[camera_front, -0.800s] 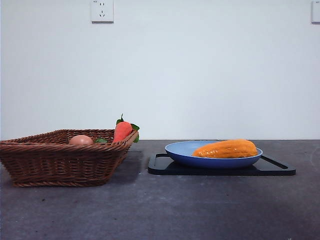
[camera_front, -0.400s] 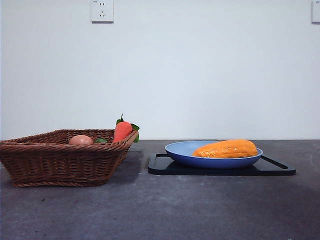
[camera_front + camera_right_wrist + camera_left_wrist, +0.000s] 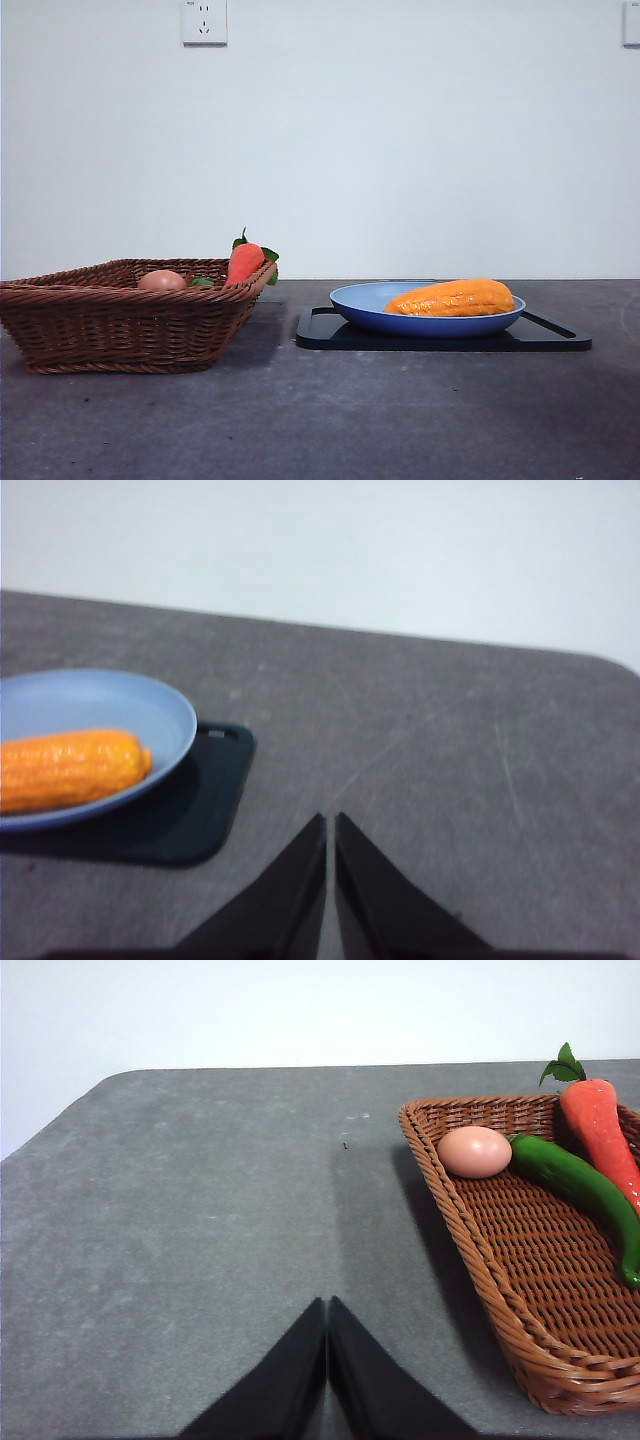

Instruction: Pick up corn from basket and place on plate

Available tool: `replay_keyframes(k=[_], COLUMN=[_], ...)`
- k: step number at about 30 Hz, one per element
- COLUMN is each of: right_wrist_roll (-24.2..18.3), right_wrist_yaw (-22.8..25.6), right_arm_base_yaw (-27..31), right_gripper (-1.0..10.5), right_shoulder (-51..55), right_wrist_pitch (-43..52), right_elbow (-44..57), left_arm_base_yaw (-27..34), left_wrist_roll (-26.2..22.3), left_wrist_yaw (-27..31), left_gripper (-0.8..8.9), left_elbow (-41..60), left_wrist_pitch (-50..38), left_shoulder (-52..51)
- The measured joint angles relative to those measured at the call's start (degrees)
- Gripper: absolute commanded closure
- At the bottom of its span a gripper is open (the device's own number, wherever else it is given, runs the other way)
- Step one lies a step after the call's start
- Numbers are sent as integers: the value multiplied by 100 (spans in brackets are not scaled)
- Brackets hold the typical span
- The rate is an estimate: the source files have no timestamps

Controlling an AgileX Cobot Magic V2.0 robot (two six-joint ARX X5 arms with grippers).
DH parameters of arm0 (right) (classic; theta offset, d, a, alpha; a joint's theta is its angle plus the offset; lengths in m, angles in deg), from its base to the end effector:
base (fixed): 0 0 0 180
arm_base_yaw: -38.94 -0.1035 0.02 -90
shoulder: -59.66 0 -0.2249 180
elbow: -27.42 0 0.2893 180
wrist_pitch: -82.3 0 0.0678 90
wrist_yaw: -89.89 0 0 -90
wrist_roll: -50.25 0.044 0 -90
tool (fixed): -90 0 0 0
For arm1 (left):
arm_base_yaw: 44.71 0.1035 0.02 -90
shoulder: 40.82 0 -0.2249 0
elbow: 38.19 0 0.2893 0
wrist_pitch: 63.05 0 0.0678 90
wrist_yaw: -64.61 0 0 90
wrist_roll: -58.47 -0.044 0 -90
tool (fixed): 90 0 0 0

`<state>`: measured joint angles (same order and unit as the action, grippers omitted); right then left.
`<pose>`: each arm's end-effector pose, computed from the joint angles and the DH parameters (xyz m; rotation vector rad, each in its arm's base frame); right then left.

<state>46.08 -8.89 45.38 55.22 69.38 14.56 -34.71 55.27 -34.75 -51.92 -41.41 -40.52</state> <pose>0.1924 -0.0150 0.1545 -0.0623 0.0763 0.0436 0.1850 0.0253 0.1560 0.0317 0.1415 0.0072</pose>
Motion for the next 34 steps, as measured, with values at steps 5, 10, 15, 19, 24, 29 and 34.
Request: replay_keyframes(k=[5,10,15,19,24,29,34], right_wrist_roll=[2,210,367,404,420,422,422], right_wrist_yaw=[0,-22,-17,-17,-17,-17,-17], right_arm_base_yaw=[0,0,0,0,0,0,0], right_gripper=[945,945,945,945,945,945,945], right_shoulder=[304,420,420,420,420,420,420], right_wrist_pitch=[-640,-815,-813,-813,-813,-813,-813], right_elbow=[0,0,0,0,0,0,0], left_arm_base_yaw=[0,0,0,0,0,0,0], left_wrist_roll=[0,0,0,0,0,0,0], left_wrist_yaw=[0,2,0,0,2,2,0], left_gripper=[809,809,809,809,809,809,809], left_elbow=[0,0,0,0,0,0,0], left_wrist_pitch=[0,-2,-2,-2,-2,-2,-2], left_shoulder=[0,0,0,2,0,0,2])
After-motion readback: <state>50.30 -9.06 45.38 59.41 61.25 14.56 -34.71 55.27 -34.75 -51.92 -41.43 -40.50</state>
